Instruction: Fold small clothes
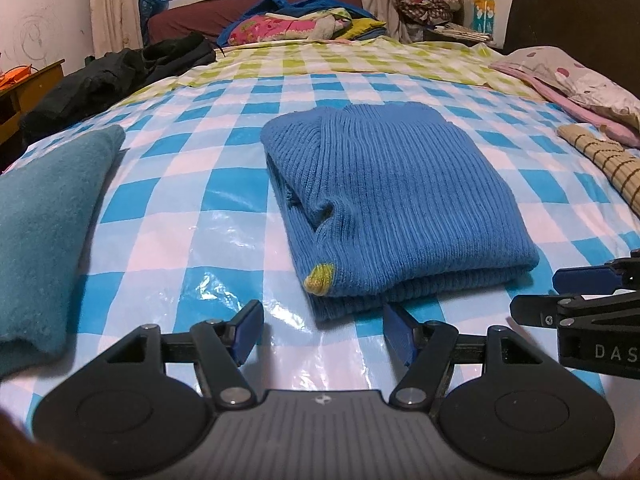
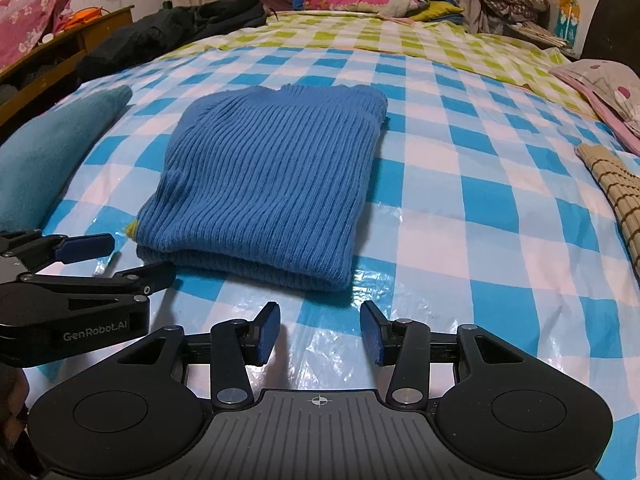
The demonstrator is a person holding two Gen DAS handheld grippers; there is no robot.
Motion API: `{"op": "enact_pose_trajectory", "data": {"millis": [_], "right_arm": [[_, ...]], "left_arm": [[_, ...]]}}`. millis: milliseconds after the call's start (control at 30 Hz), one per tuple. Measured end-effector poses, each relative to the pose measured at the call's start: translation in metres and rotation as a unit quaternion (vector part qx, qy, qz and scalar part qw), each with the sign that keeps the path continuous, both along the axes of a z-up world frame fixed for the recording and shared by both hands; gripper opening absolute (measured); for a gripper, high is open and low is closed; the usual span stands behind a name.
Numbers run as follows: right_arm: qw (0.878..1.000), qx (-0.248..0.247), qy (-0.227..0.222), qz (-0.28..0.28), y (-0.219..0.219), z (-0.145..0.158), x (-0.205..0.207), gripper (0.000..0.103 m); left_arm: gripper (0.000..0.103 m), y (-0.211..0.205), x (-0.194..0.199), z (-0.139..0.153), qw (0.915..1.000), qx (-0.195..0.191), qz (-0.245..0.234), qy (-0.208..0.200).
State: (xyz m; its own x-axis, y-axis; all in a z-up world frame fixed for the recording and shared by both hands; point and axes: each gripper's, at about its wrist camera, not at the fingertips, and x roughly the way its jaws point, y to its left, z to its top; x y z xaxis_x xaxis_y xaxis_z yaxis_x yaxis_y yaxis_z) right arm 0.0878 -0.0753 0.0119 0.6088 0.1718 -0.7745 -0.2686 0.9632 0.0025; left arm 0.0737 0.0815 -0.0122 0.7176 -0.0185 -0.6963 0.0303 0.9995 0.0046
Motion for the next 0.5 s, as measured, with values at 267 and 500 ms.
{"op": "enact_pose_trajectory", "data": {"millis": [267,500], "right_arm": [[1.000,-0.009,0.006,0.002,0.0048,-0.0007,-0.0054,0.048],[1.000,-0.013,0.011,0.005,0.0083,-0.0011,-0.0098,0.051]], "left_arm": [[0.077,-0.0013,-0.0052,-0.0010,0.9999,0.008,0.007,0.002],[0.081,-0.0029,-0.0085,-0.0013,0.9998,0.015,0.010,0.003]]}}
